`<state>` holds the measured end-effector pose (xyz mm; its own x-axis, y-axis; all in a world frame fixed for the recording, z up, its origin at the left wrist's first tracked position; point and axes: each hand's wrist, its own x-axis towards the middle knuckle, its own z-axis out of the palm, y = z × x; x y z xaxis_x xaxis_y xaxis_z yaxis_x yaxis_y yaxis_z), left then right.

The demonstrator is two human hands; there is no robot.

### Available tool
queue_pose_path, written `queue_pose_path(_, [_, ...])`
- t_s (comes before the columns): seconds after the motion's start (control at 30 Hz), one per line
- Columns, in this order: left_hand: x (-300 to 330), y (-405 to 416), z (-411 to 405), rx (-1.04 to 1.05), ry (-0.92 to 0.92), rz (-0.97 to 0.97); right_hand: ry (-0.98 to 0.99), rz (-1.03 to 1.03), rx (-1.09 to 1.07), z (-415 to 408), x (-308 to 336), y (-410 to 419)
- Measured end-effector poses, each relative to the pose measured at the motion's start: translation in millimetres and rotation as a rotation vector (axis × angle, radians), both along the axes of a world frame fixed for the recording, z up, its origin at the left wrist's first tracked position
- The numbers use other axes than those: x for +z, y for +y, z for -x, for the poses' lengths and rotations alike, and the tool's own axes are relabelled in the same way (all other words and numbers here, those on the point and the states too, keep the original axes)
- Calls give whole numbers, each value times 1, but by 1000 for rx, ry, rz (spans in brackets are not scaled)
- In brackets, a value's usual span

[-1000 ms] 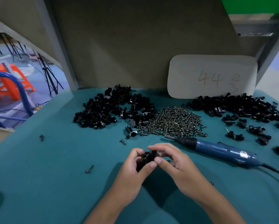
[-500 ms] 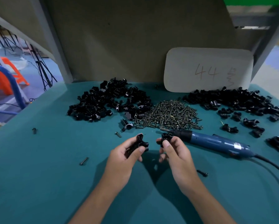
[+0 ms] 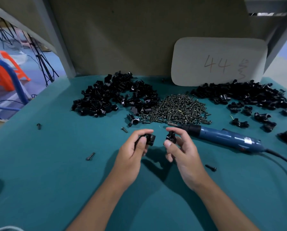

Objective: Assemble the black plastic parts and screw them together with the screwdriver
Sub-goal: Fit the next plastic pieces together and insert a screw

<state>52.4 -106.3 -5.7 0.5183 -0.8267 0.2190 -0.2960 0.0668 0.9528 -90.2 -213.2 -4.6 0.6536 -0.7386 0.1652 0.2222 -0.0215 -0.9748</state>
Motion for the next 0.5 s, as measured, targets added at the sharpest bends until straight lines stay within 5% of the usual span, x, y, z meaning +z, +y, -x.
queue_pose_path(0.5, [4, 2, 5, -54, 62, -24, 41, 34, 12, 2, 2, 1])
